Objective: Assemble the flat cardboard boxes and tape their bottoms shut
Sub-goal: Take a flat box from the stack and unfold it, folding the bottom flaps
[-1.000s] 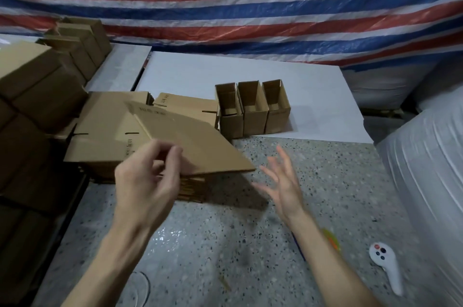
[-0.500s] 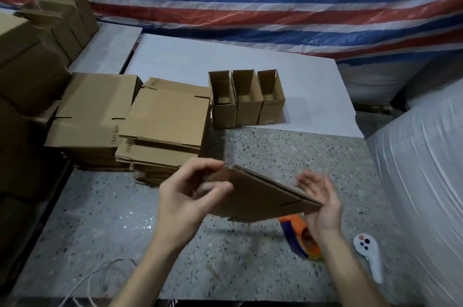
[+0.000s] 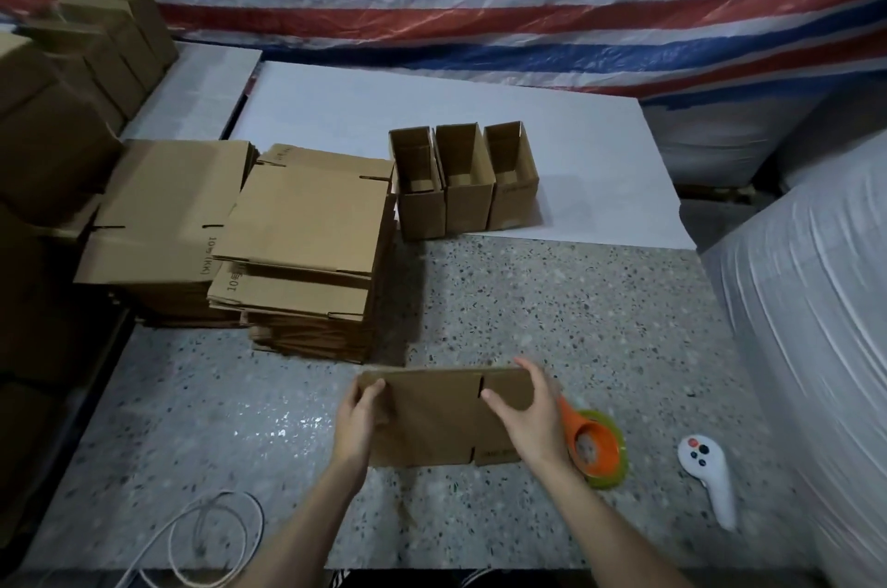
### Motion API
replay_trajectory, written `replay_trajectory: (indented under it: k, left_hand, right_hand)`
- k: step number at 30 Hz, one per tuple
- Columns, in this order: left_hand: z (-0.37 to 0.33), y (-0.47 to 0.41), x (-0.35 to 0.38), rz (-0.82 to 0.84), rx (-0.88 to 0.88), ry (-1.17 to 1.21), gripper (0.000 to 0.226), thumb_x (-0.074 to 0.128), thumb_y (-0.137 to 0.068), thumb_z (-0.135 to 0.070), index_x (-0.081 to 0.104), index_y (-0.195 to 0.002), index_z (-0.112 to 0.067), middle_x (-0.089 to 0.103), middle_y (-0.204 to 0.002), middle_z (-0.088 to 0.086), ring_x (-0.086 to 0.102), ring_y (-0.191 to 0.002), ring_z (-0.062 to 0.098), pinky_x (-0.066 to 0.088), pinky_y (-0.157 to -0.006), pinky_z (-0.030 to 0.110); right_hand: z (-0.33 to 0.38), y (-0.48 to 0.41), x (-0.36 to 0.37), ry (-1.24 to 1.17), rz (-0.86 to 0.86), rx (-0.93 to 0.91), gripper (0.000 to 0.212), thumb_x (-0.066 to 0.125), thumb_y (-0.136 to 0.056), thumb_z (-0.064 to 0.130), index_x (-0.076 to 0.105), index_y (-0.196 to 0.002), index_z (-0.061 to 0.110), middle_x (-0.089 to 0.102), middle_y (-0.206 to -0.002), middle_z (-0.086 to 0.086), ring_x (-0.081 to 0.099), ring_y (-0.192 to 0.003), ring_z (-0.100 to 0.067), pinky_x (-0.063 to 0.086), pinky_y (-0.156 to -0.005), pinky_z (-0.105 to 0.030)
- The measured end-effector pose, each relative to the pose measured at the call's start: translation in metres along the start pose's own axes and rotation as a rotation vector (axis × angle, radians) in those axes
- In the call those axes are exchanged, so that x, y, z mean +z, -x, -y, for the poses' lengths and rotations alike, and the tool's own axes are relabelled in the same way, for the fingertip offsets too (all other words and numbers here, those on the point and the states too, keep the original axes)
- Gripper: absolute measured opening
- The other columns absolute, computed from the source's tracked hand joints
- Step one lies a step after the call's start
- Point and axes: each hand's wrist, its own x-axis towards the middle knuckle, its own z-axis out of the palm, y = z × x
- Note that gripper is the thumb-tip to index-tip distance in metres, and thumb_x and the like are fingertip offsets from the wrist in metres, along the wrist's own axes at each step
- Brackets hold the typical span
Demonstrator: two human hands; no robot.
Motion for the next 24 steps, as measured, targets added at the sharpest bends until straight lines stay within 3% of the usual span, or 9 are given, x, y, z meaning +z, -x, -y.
replay_trajectory:
  k: [2,4,8,10,13,18,20,24]
  left_hand:
    - [-0.001,0.007,0.001,0.005,-0.005,-0.095,0.049,0.055,-0.098,-0.048,0.053,-0.139,-0.022,0.053,-0.136,0.001,0.050,-0.124,0.023,0.042,-0.109,0.054]
    - [-0.004,0.012,0.002,0.015,0.008,-0.146,0.049,0.052,-0.097,-0.057,0.055,-0.134,-0.024,0.054,-0.131,0.000,0.050,-0.122,0.023,0.040,-0.111,0.054]
    - [-0.008,0.019,0.003,0.017,0.058,-0.120,0.023,0.055,-0.097,-0.051,0.061,-0.107,-0.031,0.059,-0.116,-0.008,0.054,-0.110,0.016,0.043,-0.110,0.049]
    - [-0.010,0.021,0.004,0.016,0.071,-0.113,0.025,0.055,-0.098,-0.048,0.063,-0.111,-0.028,0.060,-0.117,-0.007,0.054,-0.115,0.018,0.041,-0.111,0.049]
    - [-0.013,0.022,0.008,0.010,0.100,-0.112,0.027,0.055,-0.100,-0.043,0.065,-0.112,-0.021,0.064,-0.116,0.000,0.057,-0.115,0.021,0.043,-0.109,0.048]
    - [-0.022,0.024,0.017,0.011,0.142,-0.167,0.020,0.052,-0.102,-0.042,0.064,-0.100,-0.026,0.063,-0.107,-0.004,0.055,-0.102,0.008,0.040,-0.090,0.035]
    - [-0.022,0.025,0.018,0.018,0.133,-0.170,0.018,0.050,-0.103,-0.040,0.063,-0.101,-0.028,0.061,-0.108,-0.008,0.053,-0.104,0.008,0.037,-0.090,0.033]
    - [-0.016,0.025,0.015,0.052,0.138,-0.158,0.025,0.048,-0.103,-0.040,0.059,-0.121,-0.028,0.060,-0.120,-0.007,0.051,-0.118,0.014,0.039,-0.099,0.035]
  right_hand:
    - [0.002,0.005,0.004,0.035,-0.062,-0.019,0.052,0.081,-0.078,0.049,0.053,-0.121,0.049,0.041,-0.141,0.003,0.042,-0.127,-0.014,0.035,-0.101,-0.025]
    - [0.002,0.008,0.006,0.103,-0.133,-0.058,0.048,0.080,-0.079,0.047,0.057,-0.120,0.036,0.043,-0.137,-0.002,0.047,-0.128,-0.021,0.037,-0.098,-0.025]
    - [0.008,0.010,0.008,0.265,-0.224,-0.140,0.052,0.077,-0.081,0.050,0.061,-0.126,0.027,0.041,-0.148,-0.009,0.050,-0.129,-0.030,0.050,-0.089,-0.034]
    - [0.011,0.009,0.009,0.294,-0.280,-0.168,0.053,0.080,-0.079,0.047,0.064,-0.126,0.027,0.037,-0.156,-0.011,0.050,-0.132,-0.032,0.050,-0.088,-0.037]
    - [0.014,0.003,0.008,0.299,-0.324,-0.170,0.056,0.085,-0.073,0.042,0.067,-0.122,0.024,0.040,-0.155,-0.017,0.056,-0.127,-0.035,0.043,-0.085,-0.031]
    - [0.019,-0.005,0.005,0.262,-0.312,-0.119,0.053,0.084,-0.071,0.037,0.061,-0.117,0.022,0.043,-0.152,-0.018,0.052,-0.130,-0.037,0.041,-0.089,-0.034]
    - [0.019,-0.005,0.004,0.255,-0.272,-0.100,0.060,0.082,-0.071,0.035,0.058,-0.124,0.022,0.039,-0.154,-0.016,0.046,-0.135,-0.035,0.040,-0.097,-0.037]
    - [0.018,-0.004,-0.005,0.199,-0.093,-0.129,0.082,0.075,-0.074,0.034,0.038,-0.147,0.024,0.022,-0.163,-0.010,0.027,-0.148,-0.028,0.021,-0.108,-0.027]
